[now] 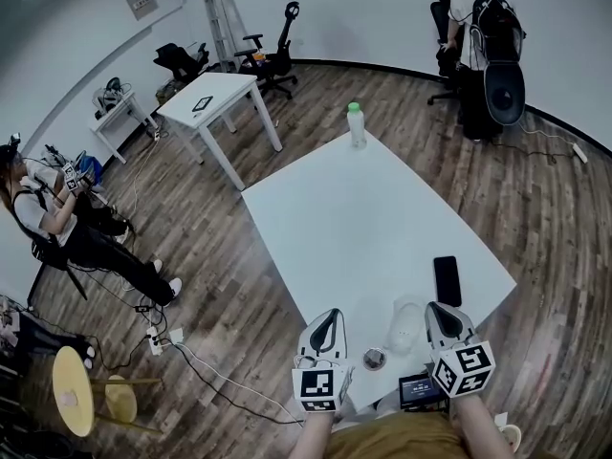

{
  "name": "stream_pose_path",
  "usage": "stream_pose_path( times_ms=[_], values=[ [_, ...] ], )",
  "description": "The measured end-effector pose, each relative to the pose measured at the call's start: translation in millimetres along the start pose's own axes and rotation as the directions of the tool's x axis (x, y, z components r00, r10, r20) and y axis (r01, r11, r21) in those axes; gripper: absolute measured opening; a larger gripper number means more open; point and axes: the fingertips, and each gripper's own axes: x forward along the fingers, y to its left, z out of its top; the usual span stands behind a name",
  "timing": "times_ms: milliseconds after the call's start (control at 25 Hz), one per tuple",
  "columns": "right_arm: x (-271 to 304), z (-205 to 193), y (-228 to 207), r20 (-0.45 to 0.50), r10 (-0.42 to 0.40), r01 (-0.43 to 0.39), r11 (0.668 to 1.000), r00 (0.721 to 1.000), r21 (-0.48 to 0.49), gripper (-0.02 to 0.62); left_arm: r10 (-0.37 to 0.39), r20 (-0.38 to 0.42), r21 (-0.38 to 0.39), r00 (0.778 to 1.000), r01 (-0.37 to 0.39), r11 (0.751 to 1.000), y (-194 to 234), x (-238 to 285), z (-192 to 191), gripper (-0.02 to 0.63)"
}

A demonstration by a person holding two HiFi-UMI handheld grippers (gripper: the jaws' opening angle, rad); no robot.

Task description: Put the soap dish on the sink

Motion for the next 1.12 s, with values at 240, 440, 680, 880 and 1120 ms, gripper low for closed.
stream_pose_path(
  times_ms=[240, 440, 680, 880, 1120],
  values=[
    [-7.8, 23.5, -1.2, 0.067, 0.011, -0.009, 1.0, 0.998, -0.024, 0.008, 0.029, 0.077, -0.022, 0.997, -0.028, 0.999, 3.0, -5.0, 27.3, 0.008],
    [-12.3, 38.8, 0.4, 0.106, 0.017, -0.013, 0.999, 0.994, -0.043, 0.008, 0.035, 0.108, -0.023, 0.994, -0.032, 0.999, 0.1, -6.4, 40.6, 0.008],
    [-15.9, 45.5, 1.2, 0.117, 0.02, -0.014, 0.999, 0.993, -0.053, 0.008, 0.038, 0.112, -0.008, 0.993, -0.037, 0.999, -0.5, -10.5, 46.5, 0.008],
    [-15.3, 46.0, -0.3, 0.111, 0.022, -0.017, 0.999, 0.994, -0.048, 0.008, 0.044, 0.096, 0.002, 0.994, -0.045, 0.999, 0.5, -10.4, 42.7, 0.008],
    [-17.1, 43.9, 2.8, 0.103, 0.019, -0.012, 0.998, 0.995, -0.061, 0.008, 0.034, 0.087, 0.001, 0.996, -0.035, 0.999, -1.4, -12.7, 37.3, 0.008]
  ],
)
